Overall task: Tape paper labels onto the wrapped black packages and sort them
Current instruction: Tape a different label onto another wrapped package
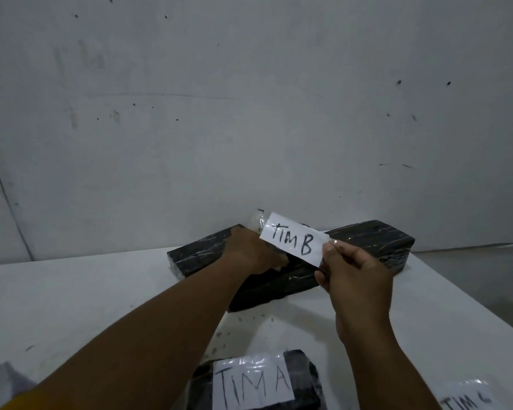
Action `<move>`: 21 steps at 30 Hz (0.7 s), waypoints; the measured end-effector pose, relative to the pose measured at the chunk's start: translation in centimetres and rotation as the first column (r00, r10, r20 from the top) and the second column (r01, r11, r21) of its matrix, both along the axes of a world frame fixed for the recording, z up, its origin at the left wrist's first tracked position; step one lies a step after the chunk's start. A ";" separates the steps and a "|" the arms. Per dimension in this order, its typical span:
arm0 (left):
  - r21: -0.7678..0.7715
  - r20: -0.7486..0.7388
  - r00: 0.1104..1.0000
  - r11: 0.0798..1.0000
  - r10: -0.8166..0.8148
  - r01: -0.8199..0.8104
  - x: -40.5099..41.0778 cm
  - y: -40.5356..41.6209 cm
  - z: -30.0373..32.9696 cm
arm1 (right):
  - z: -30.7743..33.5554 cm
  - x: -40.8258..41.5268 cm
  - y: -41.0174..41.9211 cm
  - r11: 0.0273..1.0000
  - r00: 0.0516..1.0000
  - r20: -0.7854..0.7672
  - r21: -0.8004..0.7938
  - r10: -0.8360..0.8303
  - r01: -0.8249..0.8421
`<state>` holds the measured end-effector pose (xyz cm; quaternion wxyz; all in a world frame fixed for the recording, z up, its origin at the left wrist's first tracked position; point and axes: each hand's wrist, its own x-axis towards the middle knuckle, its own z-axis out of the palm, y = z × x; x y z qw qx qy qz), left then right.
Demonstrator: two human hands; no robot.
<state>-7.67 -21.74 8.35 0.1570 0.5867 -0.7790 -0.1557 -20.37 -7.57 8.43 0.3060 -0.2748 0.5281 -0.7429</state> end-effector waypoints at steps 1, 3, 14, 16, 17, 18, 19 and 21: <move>-0.001 -0.068 0.997 1.000 0.021 -0.021 0.3 0.3 0.2 | 0.1 0.1 0.2 1.000 1.000 0.000 0.000 0.004 -0.004; -0.016 -0.227 0.972 0.998 0.059 -0.064 1.4 0.9 0.8 | 0.5 0.2 0.8 1.000 1.000 -0.004 -0.005 0.014 -0.014; -0.132 -0.458 0.887 0.991 -0.061 0.000 12.8 13.4 6.0 | 4.8 5.5 7.5 0.987 0.993 -0.047 -0.116 0.109 -0.114; -0.145 -0.465 0.883 0.989 -0.059 -0.010 15.0 16.5 6.2 | 5.1 7.2 9.2 0.983 0.990 -0.088 -0.131 0.114 -0.125; -0.155 -0.465 0.883 0.988 -0.059 -0.016 16.1 18.0 6.3 | 5.1 8.0 9.9 0.983 0.987 -0.117 -0.134 0.113 -0.128; -0.165 -0.462 0.885 0.986 -0.060 -0.019 17.1 19.3 6.4 | 5.1 8.7 10.6 0.982 0.982 -0.149 -0.134 0.114 -0.134; -0.167 -0.464 0.884 0.986 -0.056 -0.025 18.2 20.8 6.3 | 5.0 9.6 11.5 0.983 0.977 -0.178 -0.123 0.116 -0.139; -0.151 -0.473 0.879 0.988 -0.054 -0.021 20.6 23.2 6.0 | 4.6 10.8 12.9 0.981 0.961 -0.242 -0.102 0.134 -0.162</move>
